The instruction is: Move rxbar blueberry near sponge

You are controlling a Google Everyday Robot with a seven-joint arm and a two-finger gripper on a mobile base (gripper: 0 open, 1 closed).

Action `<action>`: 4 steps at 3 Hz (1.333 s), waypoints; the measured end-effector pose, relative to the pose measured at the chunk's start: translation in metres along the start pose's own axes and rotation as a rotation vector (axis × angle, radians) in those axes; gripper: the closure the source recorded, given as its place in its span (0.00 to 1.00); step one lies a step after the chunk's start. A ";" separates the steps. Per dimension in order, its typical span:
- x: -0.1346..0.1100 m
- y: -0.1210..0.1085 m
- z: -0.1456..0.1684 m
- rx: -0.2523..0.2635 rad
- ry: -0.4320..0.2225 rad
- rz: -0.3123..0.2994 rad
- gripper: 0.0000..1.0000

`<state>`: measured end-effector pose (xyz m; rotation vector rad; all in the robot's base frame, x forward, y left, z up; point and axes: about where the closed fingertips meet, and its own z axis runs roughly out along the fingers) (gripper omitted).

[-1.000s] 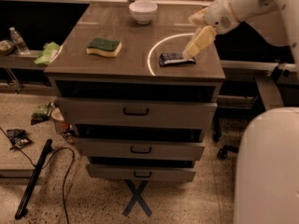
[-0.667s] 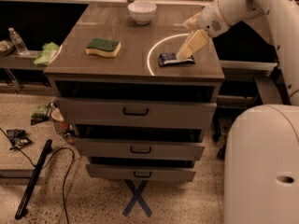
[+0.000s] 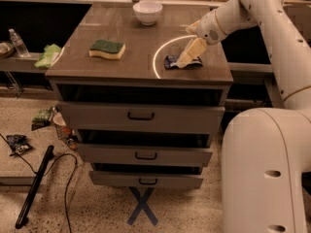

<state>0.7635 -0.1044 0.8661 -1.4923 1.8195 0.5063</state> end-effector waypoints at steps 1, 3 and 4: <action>0.016 -0.004 0.010 -0.006 0.019 0.015 0.00; 0.038 0.002 0.021 -0.048 0.006 0.009 0.50; 0.035 0.001 0.019 -0.048 0.006 0.009 0.73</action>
Offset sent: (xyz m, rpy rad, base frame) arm 0.0023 -0.0245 -0.0480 -0.0087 0.0430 0.0097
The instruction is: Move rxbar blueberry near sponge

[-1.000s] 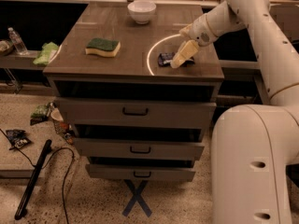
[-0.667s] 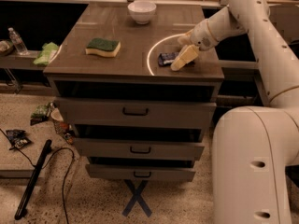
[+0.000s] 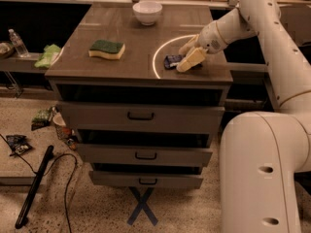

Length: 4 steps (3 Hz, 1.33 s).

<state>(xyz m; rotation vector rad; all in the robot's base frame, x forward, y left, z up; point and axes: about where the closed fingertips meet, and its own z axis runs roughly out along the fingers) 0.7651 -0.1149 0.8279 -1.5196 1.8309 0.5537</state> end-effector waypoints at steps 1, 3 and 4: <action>-0.001 0.000 -0.001 0.000 0.000 0.000 0.96; -0.002 0.000 -0.002 0.000 0.000 0.000 1.00; -0.002 0.000 -0.002 0.000 0.000 0.000 1.00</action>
Offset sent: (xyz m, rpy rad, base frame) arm -0.0738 0.0693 0.1344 0.1009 -0.2086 0.1134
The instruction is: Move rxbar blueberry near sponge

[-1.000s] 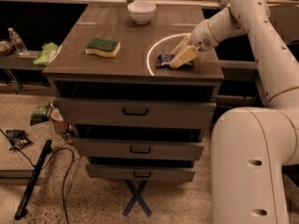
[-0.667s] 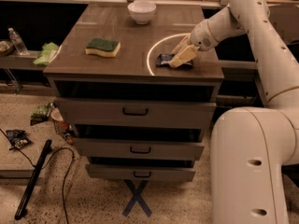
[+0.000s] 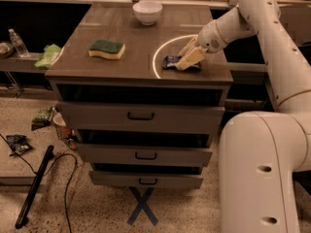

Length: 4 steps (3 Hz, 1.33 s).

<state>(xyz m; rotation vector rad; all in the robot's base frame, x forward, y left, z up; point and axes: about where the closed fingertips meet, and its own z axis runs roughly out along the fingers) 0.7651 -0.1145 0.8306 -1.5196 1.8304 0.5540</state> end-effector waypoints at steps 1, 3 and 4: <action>0.000 0.000 0.000 0.000 0.000 0.000 1.00; 0.000 0.000 0.000 0.000 0.000 0.000 1.00; -0.001 0.000 -0.001 0.001 -0.001 0.000 1.00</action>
Offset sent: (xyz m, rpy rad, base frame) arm 0.0432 0.0052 0.0665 0.3076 -0.0680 -0.3243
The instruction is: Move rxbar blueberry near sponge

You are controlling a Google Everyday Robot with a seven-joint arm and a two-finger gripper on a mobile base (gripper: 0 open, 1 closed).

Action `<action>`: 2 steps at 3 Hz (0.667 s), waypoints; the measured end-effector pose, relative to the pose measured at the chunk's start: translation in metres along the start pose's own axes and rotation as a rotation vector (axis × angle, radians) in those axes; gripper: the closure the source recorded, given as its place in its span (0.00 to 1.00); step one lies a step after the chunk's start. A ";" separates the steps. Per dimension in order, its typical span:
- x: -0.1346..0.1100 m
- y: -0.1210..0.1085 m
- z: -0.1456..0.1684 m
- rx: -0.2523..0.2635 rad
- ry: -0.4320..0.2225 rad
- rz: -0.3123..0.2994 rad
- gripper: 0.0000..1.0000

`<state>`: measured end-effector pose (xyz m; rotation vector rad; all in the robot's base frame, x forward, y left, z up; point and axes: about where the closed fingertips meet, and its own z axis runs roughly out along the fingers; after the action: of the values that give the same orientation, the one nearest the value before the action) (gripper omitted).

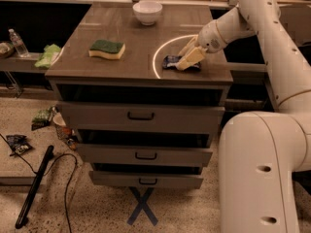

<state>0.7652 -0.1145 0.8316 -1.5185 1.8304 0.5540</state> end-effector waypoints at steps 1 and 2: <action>0.000 0.000 0.000 0.000 0.000 0.000 1.00; 0.000 0.000 0.000 0.000 0.000 0.000 1.00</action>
Offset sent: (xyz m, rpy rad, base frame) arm 0.0004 -0.0013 0.0068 0.0534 -0.0026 -0.0231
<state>0.7652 -0.1145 0.8316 -1.5183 1.8303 0.5542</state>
